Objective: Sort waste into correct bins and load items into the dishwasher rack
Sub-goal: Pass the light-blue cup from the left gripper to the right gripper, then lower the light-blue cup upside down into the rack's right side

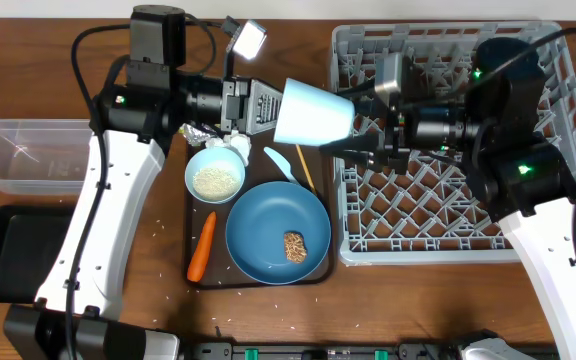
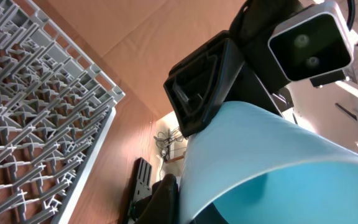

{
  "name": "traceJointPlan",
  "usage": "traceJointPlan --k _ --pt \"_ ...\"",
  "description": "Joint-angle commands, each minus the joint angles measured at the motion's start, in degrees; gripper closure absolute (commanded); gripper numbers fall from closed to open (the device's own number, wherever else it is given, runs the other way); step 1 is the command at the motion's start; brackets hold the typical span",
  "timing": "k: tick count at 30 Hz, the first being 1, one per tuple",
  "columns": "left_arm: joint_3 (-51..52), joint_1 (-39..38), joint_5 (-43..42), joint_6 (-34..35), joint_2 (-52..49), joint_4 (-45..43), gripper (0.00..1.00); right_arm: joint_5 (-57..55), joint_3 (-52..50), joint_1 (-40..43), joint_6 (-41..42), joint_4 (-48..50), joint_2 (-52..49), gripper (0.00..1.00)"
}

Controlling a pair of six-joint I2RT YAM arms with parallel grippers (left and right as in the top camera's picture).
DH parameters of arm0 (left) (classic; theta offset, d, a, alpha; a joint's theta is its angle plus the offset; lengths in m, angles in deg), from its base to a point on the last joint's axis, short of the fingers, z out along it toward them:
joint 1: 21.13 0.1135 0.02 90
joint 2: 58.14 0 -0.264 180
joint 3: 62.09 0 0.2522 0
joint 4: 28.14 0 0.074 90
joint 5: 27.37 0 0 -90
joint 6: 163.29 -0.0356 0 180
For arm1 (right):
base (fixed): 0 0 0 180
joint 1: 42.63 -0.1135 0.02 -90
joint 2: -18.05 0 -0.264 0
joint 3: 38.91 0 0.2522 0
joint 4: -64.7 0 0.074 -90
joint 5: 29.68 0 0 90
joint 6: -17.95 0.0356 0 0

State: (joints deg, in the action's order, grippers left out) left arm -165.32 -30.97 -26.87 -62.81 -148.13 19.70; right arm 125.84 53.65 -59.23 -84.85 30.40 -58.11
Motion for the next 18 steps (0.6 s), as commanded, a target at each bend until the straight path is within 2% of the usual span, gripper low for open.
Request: traceJointPlan --k 1,2,4,5,7,9,13,18 --pt "-0.11 -0.13 -0.50 -0.11 0.42 0.02 0.89 -2.62 0.81 -0.72 2.58 0.37 0.46 0.49" --pt "-0.11 -0.13 -0.50 -0.11 0.42 0.02 0.83 -2.80 0.81 -0.72 2.99 0.42 0.46 0.49" --pt "-0.11 -0.13 -0.44 -0.13 0.42 0.00 0.52 -4.26 0.81 -0.66 3.87 0.39 0.55 0.49" --pt "-0.11 -0.09 0.44 -0.13 0.42 0.00 0.43 -5.64 0.81 -0.66 4.79 0.37 0.63 0.48" --pt "-0.11 0.17 5.07 -0.13 0.42 0.09 0.33 -8.61 0.81 -0.33 6.67 0.37 0.87 0.48" --pt "-0.11 0.85 11.23 -0.13 0.42 0.11 0.25 -11.17 0.81 0.61 8.76 0.37 1.36 0.49" --pt "-0.11 3.08 27.67 -0.13 0.42 2.34 0.20 -15.91 0.81 4.68 12.70 -1.81 3.17 0.49" --pt "-0.11 4.17 45.81 -0.17 0.42 9.90 0.14 -28.63 0.81 11.43 16.96 -11.58 5.33 0.47"
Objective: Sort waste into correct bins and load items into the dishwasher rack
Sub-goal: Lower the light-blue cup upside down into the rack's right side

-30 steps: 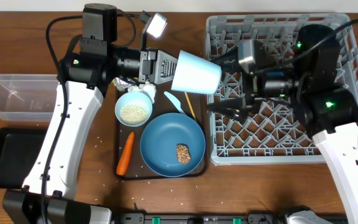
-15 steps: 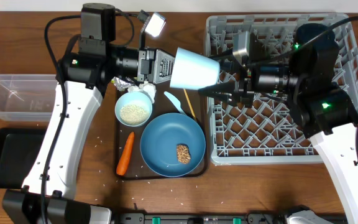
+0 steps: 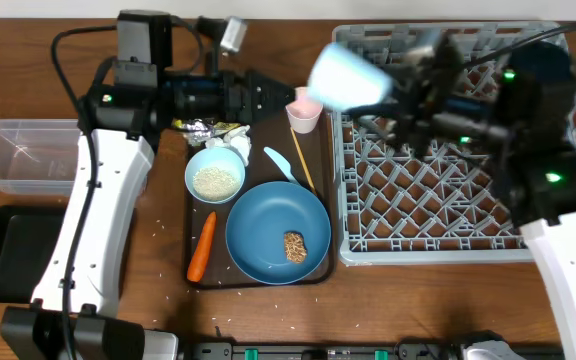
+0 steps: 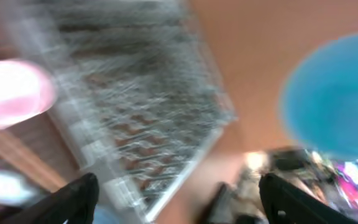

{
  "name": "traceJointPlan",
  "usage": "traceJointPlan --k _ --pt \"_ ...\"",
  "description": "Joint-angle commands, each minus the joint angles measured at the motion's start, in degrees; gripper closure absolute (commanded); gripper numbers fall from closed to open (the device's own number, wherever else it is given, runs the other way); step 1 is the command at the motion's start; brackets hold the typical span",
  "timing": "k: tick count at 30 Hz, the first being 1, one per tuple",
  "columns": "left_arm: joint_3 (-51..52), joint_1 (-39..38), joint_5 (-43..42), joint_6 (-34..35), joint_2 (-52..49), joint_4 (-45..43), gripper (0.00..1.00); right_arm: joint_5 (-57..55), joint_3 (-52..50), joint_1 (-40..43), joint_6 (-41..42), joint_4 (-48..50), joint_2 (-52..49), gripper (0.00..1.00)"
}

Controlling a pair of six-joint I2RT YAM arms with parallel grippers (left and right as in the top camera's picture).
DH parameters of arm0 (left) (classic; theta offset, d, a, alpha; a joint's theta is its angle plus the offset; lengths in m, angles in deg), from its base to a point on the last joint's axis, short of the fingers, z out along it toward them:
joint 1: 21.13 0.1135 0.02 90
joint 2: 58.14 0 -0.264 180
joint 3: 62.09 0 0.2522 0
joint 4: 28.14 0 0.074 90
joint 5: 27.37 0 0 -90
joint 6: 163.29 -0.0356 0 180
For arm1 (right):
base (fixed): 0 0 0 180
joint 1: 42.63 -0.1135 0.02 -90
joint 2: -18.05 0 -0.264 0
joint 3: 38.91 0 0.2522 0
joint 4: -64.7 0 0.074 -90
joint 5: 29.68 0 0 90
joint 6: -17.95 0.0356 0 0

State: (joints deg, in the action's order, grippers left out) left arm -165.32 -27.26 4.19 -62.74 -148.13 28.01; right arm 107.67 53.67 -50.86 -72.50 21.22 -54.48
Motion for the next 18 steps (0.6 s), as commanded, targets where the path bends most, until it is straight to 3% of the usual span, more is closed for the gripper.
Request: traceJointPlan --k 1,4,9,18 --pt "-0.11 0.44 17.46 -0.44 0.42 3.13 0.13 -14.10 0.79 4.61 5.70 -5.01 1.86 0.47" --pt "-0.11 0.44 22.10 -0.63 0.42 6.49 0.12 -24.74 0.79 9.14 9.01 -12.81 2.05 0.48" --pt "-0.11 0.44 22.29 -1.95 0.42 8.57 0.12 -40.26 0.79 15.93 16.02 -23.50 2.03 0.47" --pt "-0.11 0.44 22.29 -1.95 0.42 8.55 0.12 -49.40 0.76 21.97 23.08 -33.97 0.59 0.46"
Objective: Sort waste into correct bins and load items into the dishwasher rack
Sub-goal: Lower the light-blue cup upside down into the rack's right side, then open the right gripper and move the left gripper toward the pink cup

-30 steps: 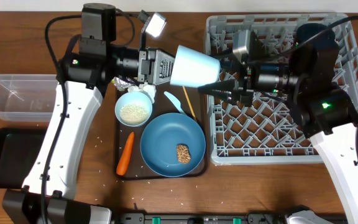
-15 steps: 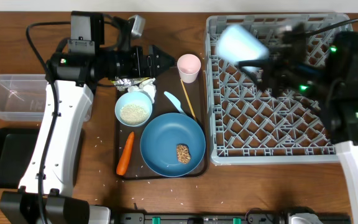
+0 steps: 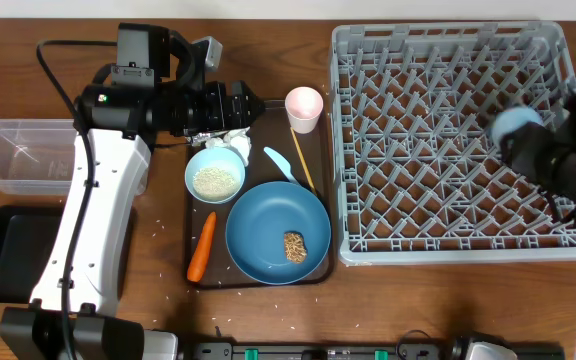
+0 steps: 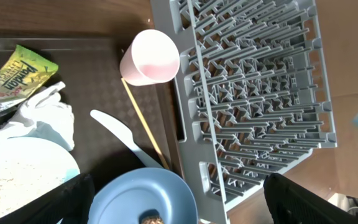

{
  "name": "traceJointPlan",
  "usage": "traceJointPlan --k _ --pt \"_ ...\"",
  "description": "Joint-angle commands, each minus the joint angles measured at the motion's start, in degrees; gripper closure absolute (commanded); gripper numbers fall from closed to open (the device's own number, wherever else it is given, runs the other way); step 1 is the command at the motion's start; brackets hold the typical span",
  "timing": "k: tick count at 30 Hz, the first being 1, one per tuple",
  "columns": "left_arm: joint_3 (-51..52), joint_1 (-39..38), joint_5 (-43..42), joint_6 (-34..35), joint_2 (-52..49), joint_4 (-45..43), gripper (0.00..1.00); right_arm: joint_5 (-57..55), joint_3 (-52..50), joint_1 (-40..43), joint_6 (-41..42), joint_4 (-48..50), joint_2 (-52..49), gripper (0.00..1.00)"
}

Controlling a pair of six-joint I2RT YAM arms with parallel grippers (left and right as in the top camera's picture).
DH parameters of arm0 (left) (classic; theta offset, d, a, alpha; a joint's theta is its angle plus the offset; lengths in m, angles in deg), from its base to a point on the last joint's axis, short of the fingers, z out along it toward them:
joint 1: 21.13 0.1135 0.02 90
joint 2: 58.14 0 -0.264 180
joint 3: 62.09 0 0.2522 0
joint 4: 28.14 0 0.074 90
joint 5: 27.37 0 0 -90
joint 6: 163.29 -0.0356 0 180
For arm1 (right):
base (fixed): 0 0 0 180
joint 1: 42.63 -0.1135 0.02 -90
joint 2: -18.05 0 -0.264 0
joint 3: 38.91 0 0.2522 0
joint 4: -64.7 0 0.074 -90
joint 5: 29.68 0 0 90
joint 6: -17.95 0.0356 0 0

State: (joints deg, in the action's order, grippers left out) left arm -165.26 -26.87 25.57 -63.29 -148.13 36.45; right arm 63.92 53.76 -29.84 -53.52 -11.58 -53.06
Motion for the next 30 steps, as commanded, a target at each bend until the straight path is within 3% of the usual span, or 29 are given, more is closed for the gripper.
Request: traceJointPlan --k 1,10,26,30 --pt "-0.17 0.04 0.92 -1.40 0.42 0.13 0.12 -5.97 0.68 1.09 4.20 -1.88 -1.44 0.46" --pt "-0.17 0.04 0.92 -1.38 0.42 0.17 0.12 -9.38 0.68 2.32 4.17 -5.68 -10.27 0.43" --pt "-0.17 0.04 0.92 -1.38 0.42 0.39 0.12 -1.81 0.68 5.33 3.28 -4.83 -22.45 0.38" --pt "-0.17 0.04 0.92 -1.40 0.42 0.61 0.12 -2.27 0.68 5.42 3.28 -4.48 -22.84 0.26"
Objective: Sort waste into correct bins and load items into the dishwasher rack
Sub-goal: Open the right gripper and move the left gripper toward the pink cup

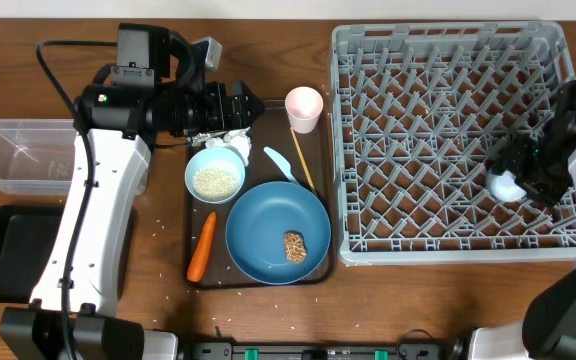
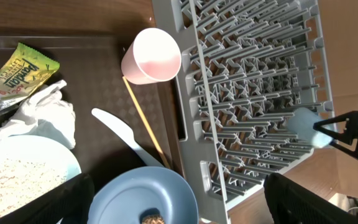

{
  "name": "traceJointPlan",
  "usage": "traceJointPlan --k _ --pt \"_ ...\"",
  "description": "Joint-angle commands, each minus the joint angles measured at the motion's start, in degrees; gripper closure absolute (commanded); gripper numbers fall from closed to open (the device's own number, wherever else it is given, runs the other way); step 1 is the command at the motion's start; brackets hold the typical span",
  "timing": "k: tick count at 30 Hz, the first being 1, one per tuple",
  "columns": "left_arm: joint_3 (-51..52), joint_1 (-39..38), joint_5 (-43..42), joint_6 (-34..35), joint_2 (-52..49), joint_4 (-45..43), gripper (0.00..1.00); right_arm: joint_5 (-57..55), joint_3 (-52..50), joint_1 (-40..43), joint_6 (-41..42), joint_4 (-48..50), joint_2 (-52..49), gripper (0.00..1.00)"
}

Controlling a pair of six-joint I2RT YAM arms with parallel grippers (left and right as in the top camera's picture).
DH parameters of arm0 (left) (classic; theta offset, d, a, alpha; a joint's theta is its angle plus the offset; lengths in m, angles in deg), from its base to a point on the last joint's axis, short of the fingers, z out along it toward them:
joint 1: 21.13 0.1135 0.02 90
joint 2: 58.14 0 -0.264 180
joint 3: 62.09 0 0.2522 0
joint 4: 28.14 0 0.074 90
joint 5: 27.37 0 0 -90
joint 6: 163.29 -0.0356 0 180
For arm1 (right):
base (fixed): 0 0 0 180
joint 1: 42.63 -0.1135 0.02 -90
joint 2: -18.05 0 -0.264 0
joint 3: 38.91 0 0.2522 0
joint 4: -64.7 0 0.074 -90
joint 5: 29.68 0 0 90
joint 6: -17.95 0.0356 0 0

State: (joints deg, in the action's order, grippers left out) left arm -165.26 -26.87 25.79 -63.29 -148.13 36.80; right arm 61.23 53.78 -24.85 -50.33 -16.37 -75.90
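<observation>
The light blue cup (image 1: 502, 186) sits low in the grey dishwasher rack (image 1: 438, 245) near its right side, with my right gripper (image 1: 523, 172) shut on it. The left wrist view shows the same cup (image 2: 302, 126) among the rack's tines. My left gripper (image 1: 243, 108) hovers open and empty over the back of the black tray (image 1: 268, 277). On that tray are a pink cup (image 2: 151, 56), a blue plate (image 1: 278, 230) with a bit of food, a rice bowl (image 1: 215, 175), a carrot (image 1: 201, 247), a pale blue knife (image 2: 120, 134), a chopstick (image 2: 145, 127), a snack wrapper (image 2: 27, 68) and a tissue (image 2: 42, 121).
A clear plastic bin (image 1: 18, 155) and a black bin (image 1: 13, 255) stand at the left edge. Crumpled foil lies beside the wrapper. Rice grains are scattered on the wooden table round the tray.
My right gripper with the light blue cup has moved from the rack's right middle toward its front right and sits lower among the tines. The left arm has not moved.
The light blue cup was between both grippers, held over the gap between tray and rack. Then my right gripper had it above the rack's back left and the left had drawn back open. After that it was at the rack's right side, and now it is lower there.
</observation>
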Motion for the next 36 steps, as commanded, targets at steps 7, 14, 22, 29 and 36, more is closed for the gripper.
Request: traceJointPlan --k 7,14,22,29,36 --pt "-0.17 -0.22 0.68 -1.38 0.42 0.44 0.11 3.63 2.23 0.17 -2.82 0.83 2.97 0.14" --pt "-0.17 -3.08 5.97 -1.40 0.42 0.46 0.11 5.07 2.84 0.00 -2.89 2.01 11.82 0.33" --pt "-0.17 -6.54 12.63 -1.38 0.39 0.44 0.11 4.39 -0.44 -5.49 -2.67 1.60 11.89 0.87" --pt "-0.17 -6.56 12.96 -1.40 0.42 1.77 0.11 -5.60 -4.52 -7.67 5.05 4.81 6.14 0.99" --pt "-0.17 -6.56 12.96 -1.38 0.42 1.51 0.11 -0.68 -4.72 -8.20 5.05 8.92 4.79 0.98"
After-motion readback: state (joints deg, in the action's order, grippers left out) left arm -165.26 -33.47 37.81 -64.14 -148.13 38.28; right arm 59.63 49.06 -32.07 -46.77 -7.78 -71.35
